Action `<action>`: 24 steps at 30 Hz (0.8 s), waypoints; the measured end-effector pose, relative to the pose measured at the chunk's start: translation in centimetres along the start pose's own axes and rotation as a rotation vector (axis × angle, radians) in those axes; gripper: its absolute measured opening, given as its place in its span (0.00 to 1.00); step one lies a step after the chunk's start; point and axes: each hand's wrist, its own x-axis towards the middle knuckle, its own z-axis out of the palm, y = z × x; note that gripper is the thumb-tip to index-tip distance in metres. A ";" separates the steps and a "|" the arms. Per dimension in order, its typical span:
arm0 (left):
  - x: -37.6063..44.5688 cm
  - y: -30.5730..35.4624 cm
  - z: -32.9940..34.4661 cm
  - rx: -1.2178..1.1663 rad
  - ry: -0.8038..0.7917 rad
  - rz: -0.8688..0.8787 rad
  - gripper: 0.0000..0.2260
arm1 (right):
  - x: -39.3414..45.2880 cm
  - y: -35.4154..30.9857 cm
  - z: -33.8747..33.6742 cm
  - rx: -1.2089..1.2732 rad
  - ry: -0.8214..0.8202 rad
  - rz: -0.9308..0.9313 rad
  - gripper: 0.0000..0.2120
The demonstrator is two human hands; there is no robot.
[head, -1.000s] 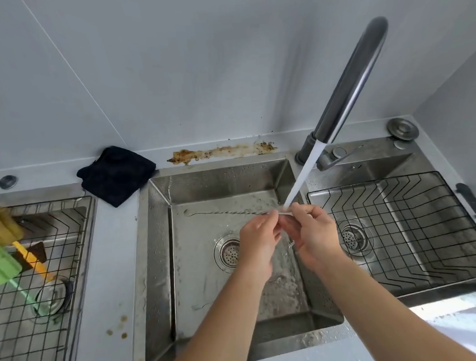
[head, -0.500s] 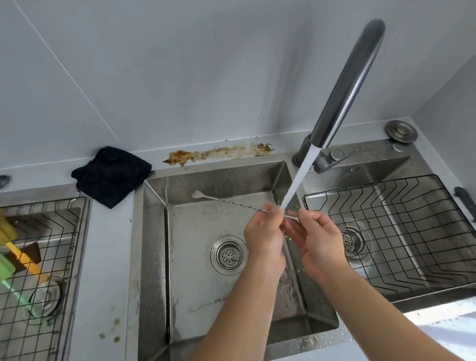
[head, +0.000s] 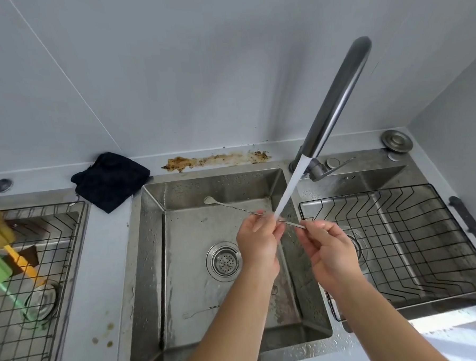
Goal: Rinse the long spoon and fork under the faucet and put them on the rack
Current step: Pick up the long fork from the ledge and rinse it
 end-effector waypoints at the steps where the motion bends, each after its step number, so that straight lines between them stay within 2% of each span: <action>1: -0.1 -0.1 0.2 -0.003 -0.013 0.000 0.07 | 0.0 0.0 0.0 0.022 -0.010 0.012 0.09; 3: -0.4 -0.4 0.5 0.001 -0.035 0.001 0.10 | -0.1 0.3 0.3 0.064 -0.037 0.053 0.09; 5: -0.5 -0.7 0.7 0.015 -0.042 0.002 0.09 | 0.0 0.5 0.6 0.096 -0.059 0.090 0.07; 7: -0.3 -0.8 0.6 0.092 0.012 0.012 0.05 | 0.1 0.4 0.6 0.107 -0.044 0.101 0.05; 9: -0.1 -0.6 0.5 0.160 0.081 -0.001 0.06 | 0.1 0.1 0.2 0.115 -0.026 0.094 0.05; 14: -0.4 -0.3 0.8 0.016 0.046 -0.020 0.04 | -0.1 -0.4 -0.1 0.133 0.019 0.068 0.05; 18: -0.7 -0.8 1.1 0.034 0.000 0.015 0.01 | -0.2 0.1 0.6 0.092 0.021 0.111 0.08; 20: -0.8 -0.8 1.0 0.042 -0.002 0.028 0.05 | -0.2 0.1 0.6 0.061 0.007 0.116 0.09; 24: -0.7 -0.2 0.7 0.039 0.048 0.023 0.04 | -0.2 -0.7 -0.2 0.050 0.016 0.076 0.09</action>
